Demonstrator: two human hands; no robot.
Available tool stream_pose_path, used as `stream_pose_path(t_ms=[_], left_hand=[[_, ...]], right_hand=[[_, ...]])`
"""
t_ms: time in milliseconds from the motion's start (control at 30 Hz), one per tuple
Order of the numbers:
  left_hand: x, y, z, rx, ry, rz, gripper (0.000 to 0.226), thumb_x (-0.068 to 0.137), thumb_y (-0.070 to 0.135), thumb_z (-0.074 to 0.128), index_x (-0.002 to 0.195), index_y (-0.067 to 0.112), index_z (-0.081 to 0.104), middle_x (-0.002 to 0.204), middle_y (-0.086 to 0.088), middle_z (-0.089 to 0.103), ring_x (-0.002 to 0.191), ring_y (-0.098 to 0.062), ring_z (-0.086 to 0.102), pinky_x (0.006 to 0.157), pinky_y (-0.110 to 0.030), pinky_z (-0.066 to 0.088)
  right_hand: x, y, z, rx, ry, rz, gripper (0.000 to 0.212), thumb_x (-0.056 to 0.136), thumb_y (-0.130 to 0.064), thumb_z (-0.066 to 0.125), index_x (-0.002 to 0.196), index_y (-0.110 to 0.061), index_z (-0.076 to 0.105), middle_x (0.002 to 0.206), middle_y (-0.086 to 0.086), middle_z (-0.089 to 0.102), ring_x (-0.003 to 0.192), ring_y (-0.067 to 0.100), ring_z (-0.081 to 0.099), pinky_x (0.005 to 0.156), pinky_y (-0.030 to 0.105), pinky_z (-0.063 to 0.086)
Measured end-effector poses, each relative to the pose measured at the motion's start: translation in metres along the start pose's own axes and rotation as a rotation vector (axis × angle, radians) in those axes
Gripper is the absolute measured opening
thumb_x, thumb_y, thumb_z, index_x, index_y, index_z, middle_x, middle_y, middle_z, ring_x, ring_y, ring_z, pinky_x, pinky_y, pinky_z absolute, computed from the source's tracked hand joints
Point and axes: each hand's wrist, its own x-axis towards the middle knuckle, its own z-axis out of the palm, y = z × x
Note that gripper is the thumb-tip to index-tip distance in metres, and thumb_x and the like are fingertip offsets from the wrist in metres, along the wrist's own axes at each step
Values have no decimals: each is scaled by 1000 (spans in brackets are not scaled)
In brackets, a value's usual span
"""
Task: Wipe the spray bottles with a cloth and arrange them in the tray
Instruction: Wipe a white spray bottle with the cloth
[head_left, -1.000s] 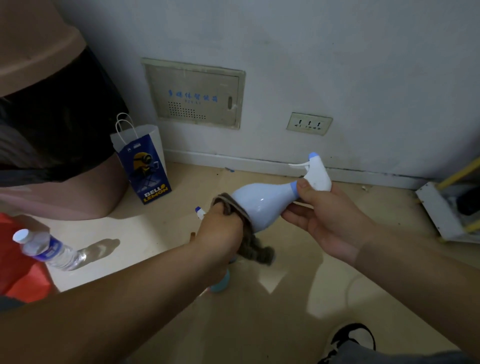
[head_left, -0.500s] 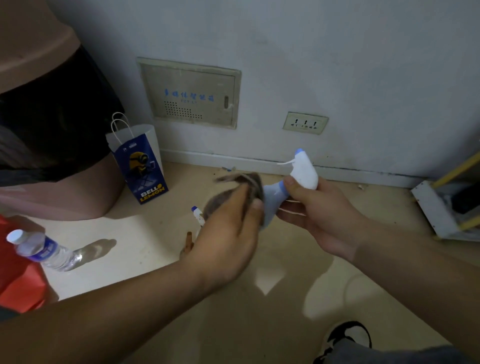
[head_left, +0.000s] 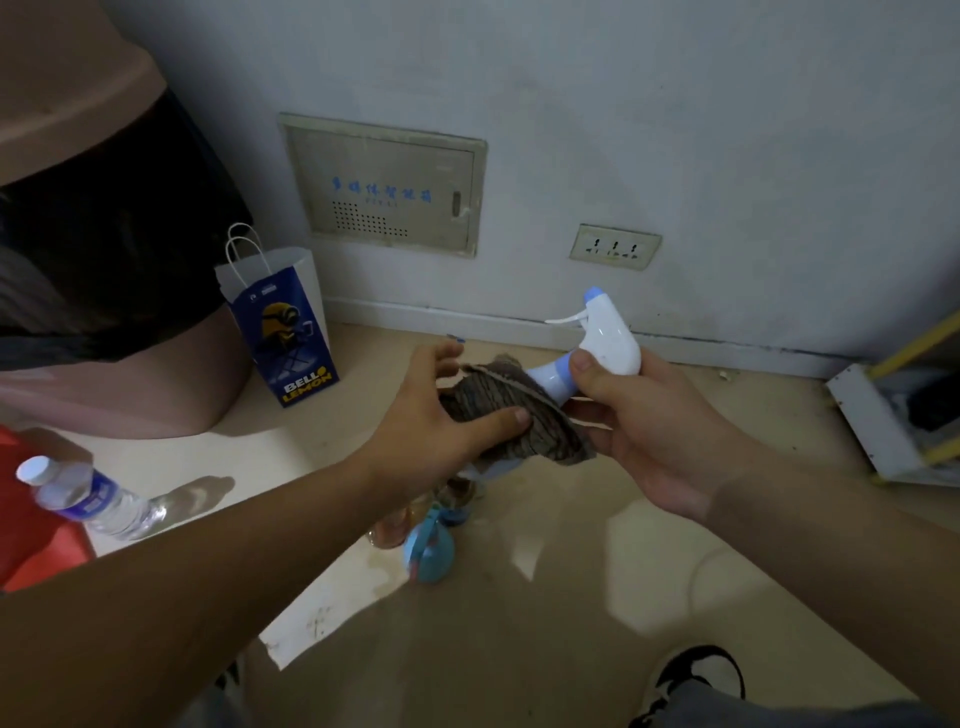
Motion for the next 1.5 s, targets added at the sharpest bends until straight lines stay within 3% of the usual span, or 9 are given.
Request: stream_pose_path(t_ms=[133, 333, 500, 767, 1000, 1100, 1267, 1400, 1500], left_hand=[[-10, 14, 15, 126, -92, 101, 35, 96, 53, 54, 130, 44, 58, 117, 13, 66, 110, -11, 62, 95, -39, 52], [-29, 21, 23, 795, 22, 438, 70, 93, 75, 33, 142, 25, 46, 120, 9, 58, 108, -15, 54, 90, -34, 43], [1, -4, -3, 577, -94, 406, 54, 98, 66, 36, 128, 26, 59, 112, 6, 64, 102, -16, 60, 89, -42, 53], [-1, -15, 13, -453, 83, -338, 45, 101, 62, 44, 137, 37, 56, 127, 2, 68, 116, -20, 66, 100, -41, 55], [-11, 7, 12, 631, 171, 350, 52, 101, 59, 29, 128, 24, 57, 121, -1, 59, 110, -22, 57, 93, -44, 50], [-15, 10, 16, 781, 73, 464, 56, 100, 58, 38, 142, 25, 52, 124, 3, 64, 115, -20, 58, 97, -43, 48], [0, 1, -4, 306, -7, 224, 54, 95, 70, 41, 108, 24, 67, 98, 3, 71, 94, -20, 67, 84, -45, 56], [-7, 9, -3, -543, -174, -519, 72, 86, 75, 56, 121, 15, 75, 115, -15, 77, 107, -31, 74, 97, -41, 56], [-12, 15, 1, -749, -221, -549, 72, 85, 69, 59, 127, 12, 74, 121, -19, 74, 107, -32, 72, 99, -42, 53]], right_hand=[[-3, 1, 2, -60, -25, -19, 9, 100, -24, 63, 104, -27, 71, 96, 7, 74, 76, 21, 68, 62, 39, 54], [-11, 10, 13, -50, -74, 58, 17, 98, -23, 66, 113, -14, 69, 86, 7, 71, 66, 19, 67, 52, 35, 53], [-9, 8, 17, -11, 0, -4, 18, 98, -16, 66, 115, -14, 68, 103, 12, 75, 87, 23, 73, 83, 50, 62], [4, -4, -3, 127, 67, -26, 32, 102, -16, 60, 133, -13, 57, 121, 15, 72, 99, 28, 74, 86, 42, 61], [-3, 3, 13, 115, 13, -45, 21, 100, -13, 61, 120, -7, 63, 108, 14, 74, 93, 29, 74, 84, 44, 62], [-11, 10, 19, 20, -26, -33, 19, 98, -15, 64, 116, -10, 67, 102, 14, 74, 87, 25, 72, 79, 53, 62], [-7, 3, 11, 6, -9, -17, 24, 98, -15, 65, 121, -8, 64, 115, 19, 72, 96, 29, 72, 86, 47, 62], [-4, -9, -2, 49, -34, -45, 21, 99, -15, 62, 120, -10, 64, 113, 14, 73, 101, 27, 72, 92, 44, 60], [-3, -10, -7, 115, -60, -47, 26, 97, -16, 63, 122, -10, 64, 114, 9, 74, 104, 26, 72, 90, 40, 60]])
